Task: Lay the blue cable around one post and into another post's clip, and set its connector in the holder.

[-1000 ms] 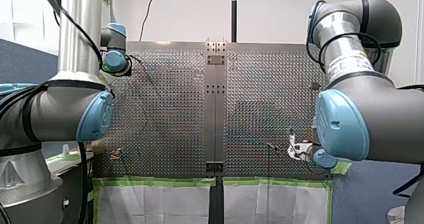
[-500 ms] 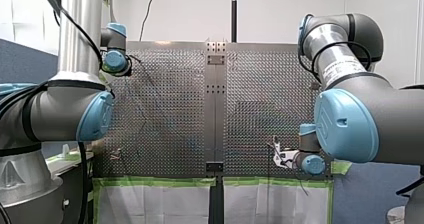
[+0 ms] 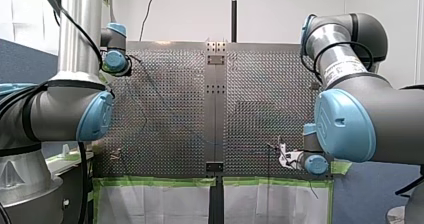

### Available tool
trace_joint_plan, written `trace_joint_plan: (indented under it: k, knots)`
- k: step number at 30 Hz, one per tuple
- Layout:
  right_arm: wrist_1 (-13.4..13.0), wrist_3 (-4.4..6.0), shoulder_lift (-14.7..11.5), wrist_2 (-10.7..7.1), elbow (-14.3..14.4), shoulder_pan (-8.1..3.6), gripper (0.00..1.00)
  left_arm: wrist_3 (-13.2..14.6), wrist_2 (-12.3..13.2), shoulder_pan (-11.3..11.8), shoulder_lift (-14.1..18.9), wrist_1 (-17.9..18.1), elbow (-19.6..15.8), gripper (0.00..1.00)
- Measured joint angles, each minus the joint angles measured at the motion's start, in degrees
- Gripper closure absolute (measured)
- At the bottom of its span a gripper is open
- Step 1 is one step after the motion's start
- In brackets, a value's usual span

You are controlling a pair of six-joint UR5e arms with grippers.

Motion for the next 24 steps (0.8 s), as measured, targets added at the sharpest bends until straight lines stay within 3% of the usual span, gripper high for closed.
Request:
trace_joint_plan:
  k: [7, 14, 19, 24]
  knots:
    - [-0.95, -0.03, -0.08, -0.57, 1.17, -0.35, 0.96, -0.01, -0.13, 0.0, 0.0, 0.0, 0.0, 0.0]
    - [-2.57, 0.2, -1.01, -2.71, 2.25, -0.76, 0.96, -0.01, -0.15, 0.0, 0.0, -0.13, 0.0, 0.0]
    - [-3.46, 1.68, -2.26, -3.05, 2.97, -1.08, 0.96, -0.21, -0.2, 0.04, 0.01, -0.24, -0.01, 0.0]
    - [-3.8, 3.53, -2.46, -3.07, 3.03, -1.18, 0.96, -2.11, -0.41, 0.33, 0.01, -0.6, -0.01, 0.0]
